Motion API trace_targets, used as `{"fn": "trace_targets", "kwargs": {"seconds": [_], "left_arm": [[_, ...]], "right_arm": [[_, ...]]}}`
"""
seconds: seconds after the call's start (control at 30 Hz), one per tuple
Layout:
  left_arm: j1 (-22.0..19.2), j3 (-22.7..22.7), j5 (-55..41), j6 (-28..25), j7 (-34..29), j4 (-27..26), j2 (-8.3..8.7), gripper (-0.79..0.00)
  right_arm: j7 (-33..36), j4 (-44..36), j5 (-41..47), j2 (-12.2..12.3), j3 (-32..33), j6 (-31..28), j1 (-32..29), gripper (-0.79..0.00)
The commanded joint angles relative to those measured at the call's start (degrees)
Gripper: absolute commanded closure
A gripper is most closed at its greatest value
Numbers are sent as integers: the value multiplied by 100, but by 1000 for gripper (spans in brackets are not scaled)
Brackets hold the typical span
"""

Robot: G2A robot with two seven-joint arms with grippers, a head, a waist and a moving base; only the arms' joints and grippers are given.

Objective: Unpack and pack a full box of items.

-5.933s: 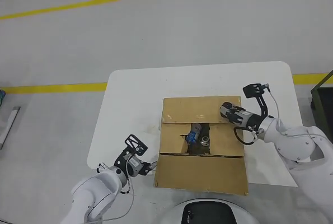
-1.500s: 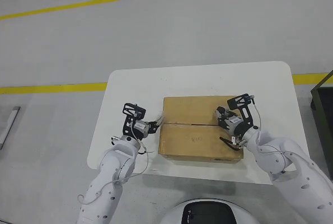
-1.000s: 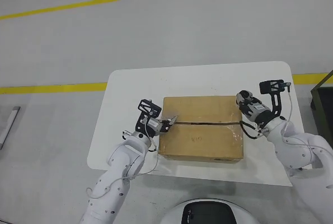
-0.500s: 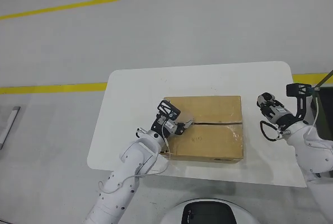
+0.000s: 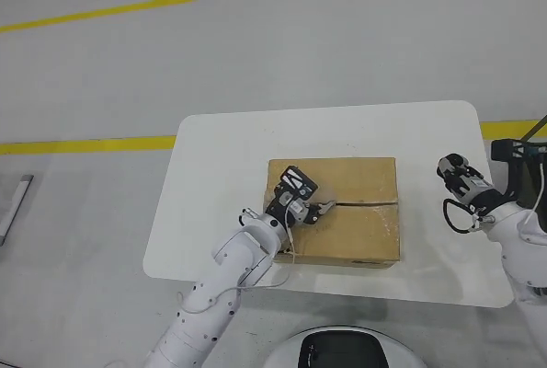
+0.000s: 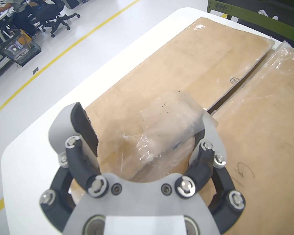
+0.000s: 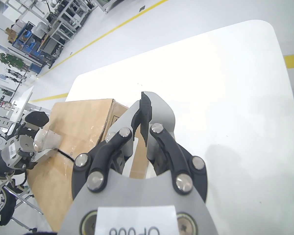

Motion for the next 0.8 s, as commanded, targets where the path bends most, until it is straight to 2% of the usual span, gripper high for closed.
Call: {"fn": "trace_targets", "kwargs": {"seconds": [0.0,0.77], "left_arm": [[-26,54,17,4,3,31,-27,-785],[-283,648,234,-63,0,211,-362,-785]], "right_arm": [[-5,15,27,3,44,-24,-16,0],[-265,13,500,37,994,-198,-816,0]]}}
